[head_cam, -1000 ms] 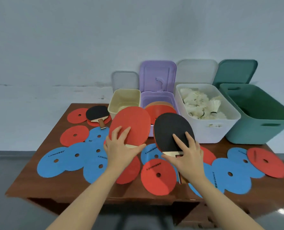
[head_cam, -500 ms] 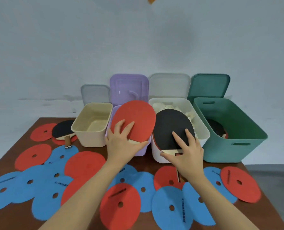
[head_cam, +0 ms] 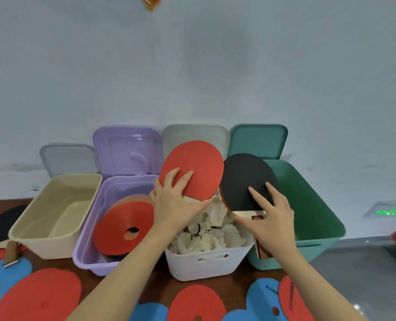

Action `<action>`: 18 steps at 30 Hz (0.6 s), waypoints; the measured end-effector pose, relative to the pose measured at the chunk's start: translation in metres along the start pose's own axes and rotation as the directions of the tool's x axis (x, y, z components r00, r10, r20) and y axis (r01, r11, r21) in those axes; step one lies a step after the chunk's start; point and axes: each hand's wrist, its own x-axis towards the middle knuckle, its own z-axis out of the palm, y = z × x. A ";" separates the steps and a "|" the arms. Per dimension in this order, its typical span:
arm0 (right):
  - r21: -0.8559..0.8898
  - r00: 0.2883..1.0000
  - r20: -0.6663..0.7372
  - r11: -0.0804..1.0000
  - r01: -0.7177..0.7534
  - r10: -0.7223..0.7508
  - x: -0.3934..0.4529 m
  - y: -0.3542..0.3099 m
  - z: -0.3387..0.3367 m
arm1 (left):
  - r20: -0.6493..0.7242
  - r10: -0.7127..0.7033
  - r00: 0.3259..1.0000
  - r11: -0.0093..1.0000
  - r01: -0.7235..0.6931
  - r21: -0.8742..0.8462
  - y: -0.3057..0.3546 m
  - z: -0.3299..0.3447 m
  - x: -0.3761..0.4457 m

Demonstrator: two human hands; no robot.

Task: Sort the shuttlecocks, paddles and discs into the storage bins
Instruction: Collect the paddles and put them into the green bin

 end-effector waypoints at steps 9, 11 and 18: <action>-0.200 0.944 0.258 0.967 -0.158 0.208 0.077 0.117 -0.002 | 0.057 -0.052 0.997 0.998 0.049 0.045 0.075 0.061 0.029; -0.260 0.906 0.361 0.957 -0.127 0.219 0.082 0.137 0.011 | 0.068 -0.089 0.994 0.993 0.083 0.081 0.090 0.076 0.031; -0.065 0.888 0.429 0.986 -0.155 0.168 0.088 0.165 0.026 | 0.140 -0.165 0.976 0.981 0.148 0.123 0.127 0.115 0.028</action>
